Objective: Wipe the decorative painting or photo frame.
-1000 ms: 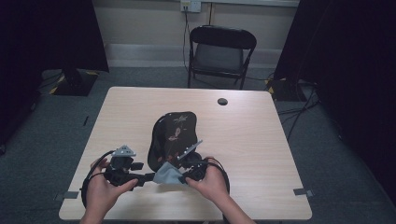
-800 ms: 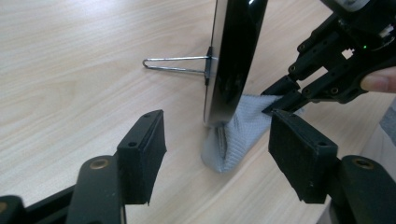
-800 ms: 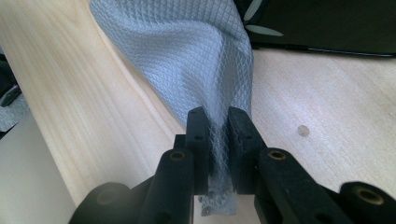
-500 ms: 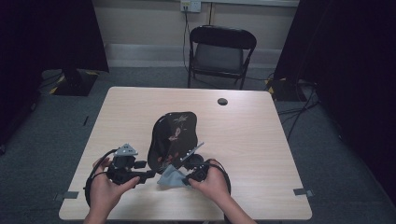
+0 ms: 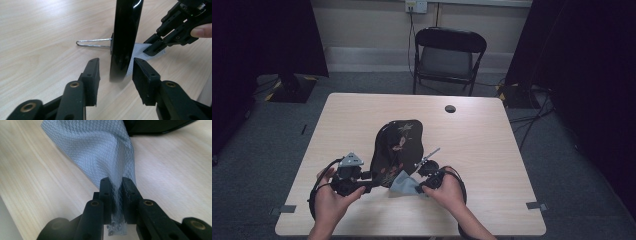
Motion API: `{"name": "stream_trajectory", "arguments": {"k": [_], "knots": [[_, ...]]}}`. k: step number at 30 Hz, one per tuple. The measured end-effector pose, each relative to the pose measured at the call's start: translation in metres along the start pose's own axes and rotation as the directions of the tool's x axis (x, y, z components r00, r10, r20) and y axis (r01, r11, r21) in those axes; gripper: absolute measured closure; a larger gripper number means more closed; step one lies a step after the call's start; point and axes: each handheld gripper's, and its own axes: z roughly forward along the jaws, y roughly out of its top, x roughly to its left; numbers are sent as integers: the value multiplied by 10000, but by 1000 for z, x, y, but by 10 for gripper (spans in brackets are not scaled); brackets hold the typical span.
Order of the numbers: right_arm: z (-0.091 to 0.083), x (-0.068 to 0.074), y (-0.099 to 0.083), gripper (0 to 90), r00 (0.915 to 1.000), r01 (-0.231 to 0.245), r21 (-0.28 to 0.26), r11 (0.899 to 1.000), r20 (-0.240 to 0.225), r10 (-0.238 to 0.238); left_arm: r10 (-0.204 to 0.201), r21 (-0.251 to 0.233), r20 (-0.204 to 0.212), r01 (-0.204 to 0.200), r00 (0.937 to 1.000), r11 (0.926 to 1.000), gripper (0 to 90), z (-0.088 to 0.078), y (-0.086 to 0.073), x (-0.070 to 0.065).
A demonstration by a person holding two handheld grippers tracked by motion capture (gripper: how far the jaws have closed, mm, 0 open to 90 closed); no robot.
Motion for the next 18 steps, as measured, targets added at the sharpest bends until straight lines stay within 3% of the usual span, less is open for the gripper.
{"name": "stream_trajectory", "arguments": {"k": [14,18], "knots": [[-5,-19,0,804,9987,-440,-37,9990,250,440,-38,286,51,37,10000,9996,775,1,3,-2],[-5,-23,1,805,9980,-558,-28,9984,313,558,33,415,73,-36,10000,9991,782,1,4,-2]]}}
